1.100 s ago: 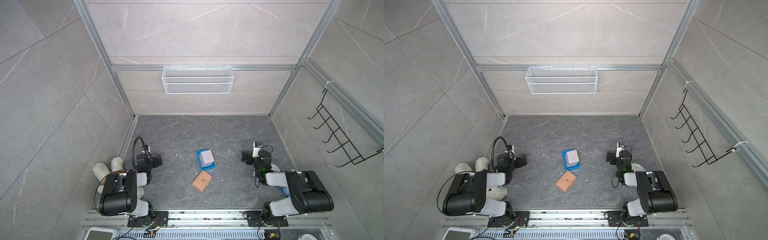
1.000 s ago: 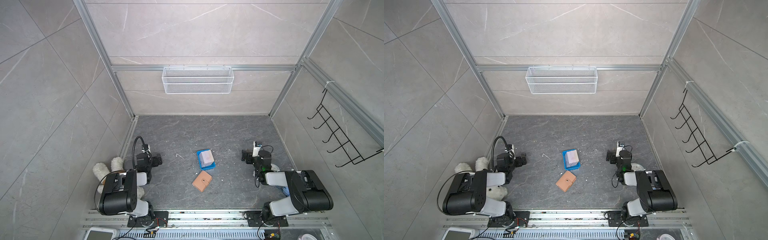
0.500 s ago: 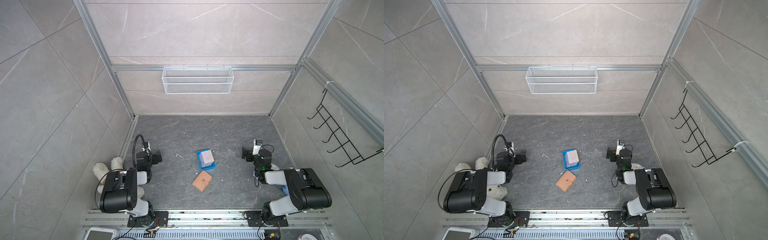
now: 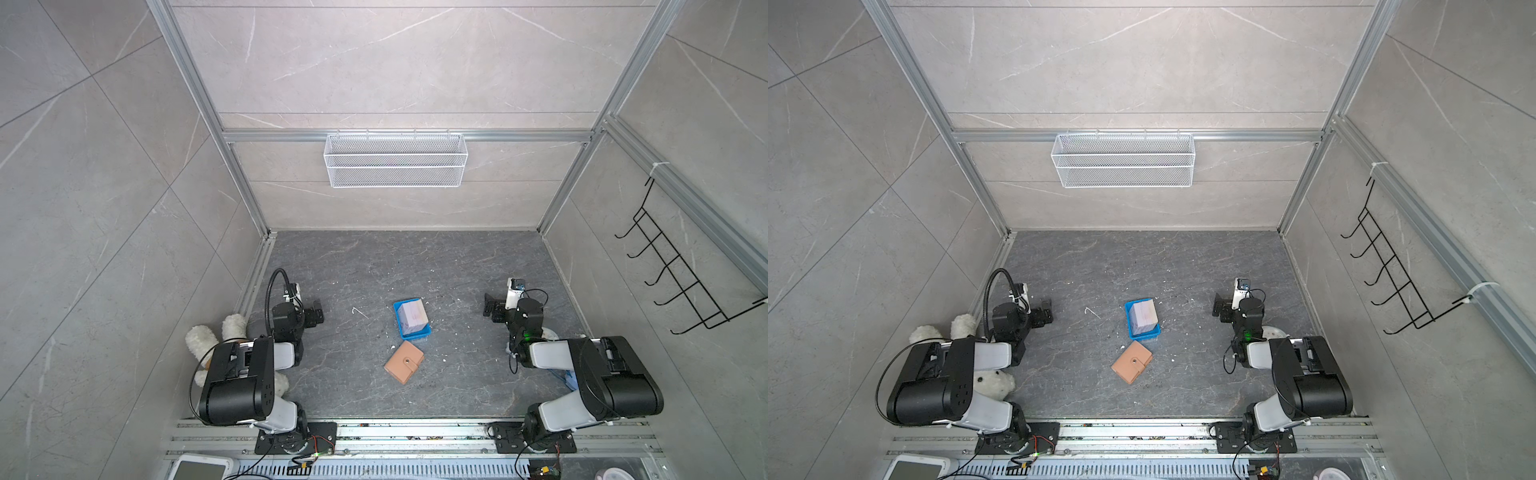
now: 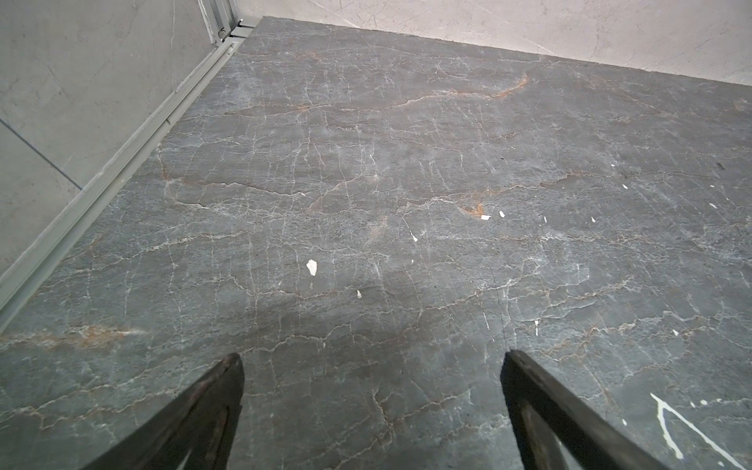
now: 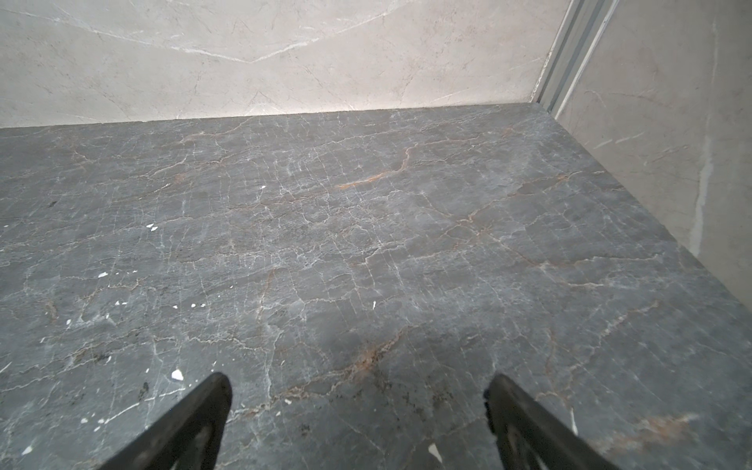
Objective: Insert credit cards into a card holder
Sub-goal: Rotate the storage box at the center of the table.
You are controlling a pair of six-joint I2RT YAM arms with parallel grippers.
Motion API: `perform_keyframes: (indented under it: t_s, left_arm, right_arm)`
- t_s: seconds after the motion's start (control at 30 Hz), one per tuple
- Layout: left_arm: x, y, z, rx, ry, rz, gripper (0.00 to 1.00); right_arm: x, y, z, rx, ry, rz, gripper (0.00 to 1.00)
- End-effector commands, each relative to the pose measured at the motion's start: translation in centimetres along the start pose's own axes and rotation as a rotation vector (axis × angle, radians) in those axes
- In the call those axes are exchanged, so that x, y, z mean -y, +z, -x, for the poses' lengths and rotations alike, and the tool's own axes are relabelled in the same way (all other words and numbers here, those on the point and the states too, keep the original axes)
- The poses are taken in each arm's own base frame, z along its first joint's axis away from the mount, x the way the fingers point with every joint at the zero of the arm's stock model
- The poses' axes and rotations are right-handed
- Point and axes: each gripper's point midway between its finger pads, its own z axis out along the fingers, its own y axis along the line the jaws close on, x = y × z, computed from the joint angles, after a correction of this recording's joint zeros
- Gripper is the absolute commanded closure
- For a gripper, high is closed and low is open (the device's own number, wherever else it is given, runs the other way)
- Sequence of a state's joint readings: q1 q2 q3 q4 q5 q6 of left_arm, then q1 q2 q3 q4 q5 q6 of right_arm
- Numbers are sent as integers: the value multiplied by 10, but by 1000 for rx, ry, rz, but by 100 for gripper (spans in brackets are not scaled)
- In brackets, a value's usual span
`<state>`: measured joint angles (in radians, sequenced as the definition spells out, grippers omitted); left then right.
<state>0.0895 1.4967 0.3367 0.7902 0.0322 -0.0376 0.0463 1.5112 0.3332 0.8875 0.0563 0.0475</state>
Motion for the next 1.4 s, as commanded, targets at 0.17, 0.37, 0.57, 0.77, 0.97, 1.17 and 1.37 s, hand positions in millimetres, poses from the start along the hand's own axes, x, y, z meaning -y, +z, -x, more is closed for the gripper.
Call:
perform_keyframes:
  t_s: [0.17, 0.37, 0.57, 0.77, 0.97, 1.17, 1.37]
  left_arm:
    - [4, 3, 24, 72, 31, -19, 0]
    - [4, 3, 24, 72, 32, -18, 0]
    - [2, 4, 24, 68, 29, -3, 0]
    - [4, -14, 42, 97, 51, 40, 0]
    - [28, -40, 84, 121, 69, 65, 0]
    - [72, -59, 107, 30, -49, -44, 0]
    - [134, -83, 90, -87, -72, -213, 0]
  right_arm:
    - [-2, 3, 11, 34, -16, -2, 0]
    - [-2, 4, 11, 34, -16, -2, 0]
    - [-1, 3, 13, 40, -17, -7, 0]
    - [12, -6, 25, 55, 12, -82, 0]
    - [26, -22, 64, -12, 72, -199, 0]
    - [-7, -52, 111, -49, 163, -94, 0]
    - [-53, -74, 115, -166, 163, 30, 0]
